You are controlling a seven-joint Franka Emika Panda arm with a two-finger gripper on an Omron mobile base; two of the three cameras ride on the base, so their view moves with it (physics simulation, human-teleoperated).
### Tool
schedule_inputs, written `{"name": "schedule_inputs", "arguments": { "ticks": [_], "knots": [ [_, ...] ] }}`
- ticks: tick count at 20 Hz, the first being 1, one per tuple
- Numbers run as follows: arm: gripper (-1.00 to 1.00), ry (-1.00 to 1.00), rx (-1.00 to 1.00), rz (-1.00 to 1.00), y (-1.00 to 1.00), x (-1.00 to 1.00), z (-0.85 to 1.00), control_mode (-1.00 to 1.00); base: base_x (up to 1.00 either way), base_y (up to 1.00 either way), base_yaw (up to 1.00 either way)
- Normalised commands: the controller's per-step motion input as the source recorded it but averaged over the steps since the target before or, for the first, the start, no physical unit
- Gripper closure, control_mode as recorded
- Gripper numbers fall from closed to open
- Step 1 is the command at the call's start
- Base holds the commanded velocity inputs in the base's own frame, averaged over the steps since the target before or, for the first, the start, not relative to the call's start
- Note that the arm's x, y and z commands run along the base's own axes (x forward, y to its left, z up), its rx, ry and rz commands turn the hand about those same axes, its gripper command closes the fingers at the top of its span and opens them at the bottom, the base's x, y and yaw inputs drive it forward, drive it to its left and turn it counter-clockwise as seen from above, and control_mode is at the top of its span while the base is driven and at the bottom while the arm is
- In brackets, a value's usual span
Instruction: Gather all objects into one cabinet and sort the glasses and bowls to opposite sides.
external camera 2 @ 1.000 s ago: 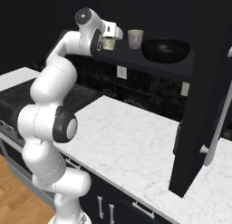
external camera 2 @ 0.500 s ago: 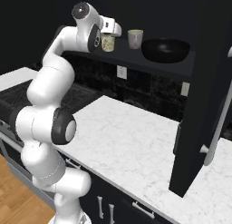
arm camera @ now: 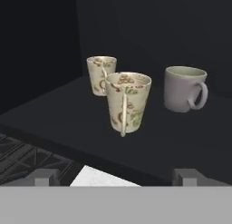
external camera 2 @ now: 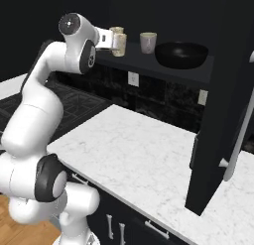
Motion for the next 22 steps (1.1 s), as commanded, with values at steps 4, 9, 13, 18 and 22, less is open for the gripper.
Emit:
{"name": "schedule_inputs", "arguments": {
  "ticks": [4,9,13,18,22],
  "knots": [
    [-1.00,-0.15,-0.01,-0.03,0.51,-1.00,-0.18,-1.00,0.00,0.00,0.00],
    [-1.00,-0.19,0.00,-0.20,0.33,-1.00,-0.14,-1.00,0.00,0.00,0.00],
    [-1.00,-0.11,0.00,-0.20,0.04,-1.00,-0.21,-1.00,0.00,0.00,0.00],
    [-1.00,-0.01,0.00,-0.04,0.01,-0.57,-0.10,-1.00,0.00,0.00,0.00],
    [-1.00,0.00,0.00,0.00,0.00,0.00,0.00,-1.00,0.00,0.00,0.00]
  ]
}}
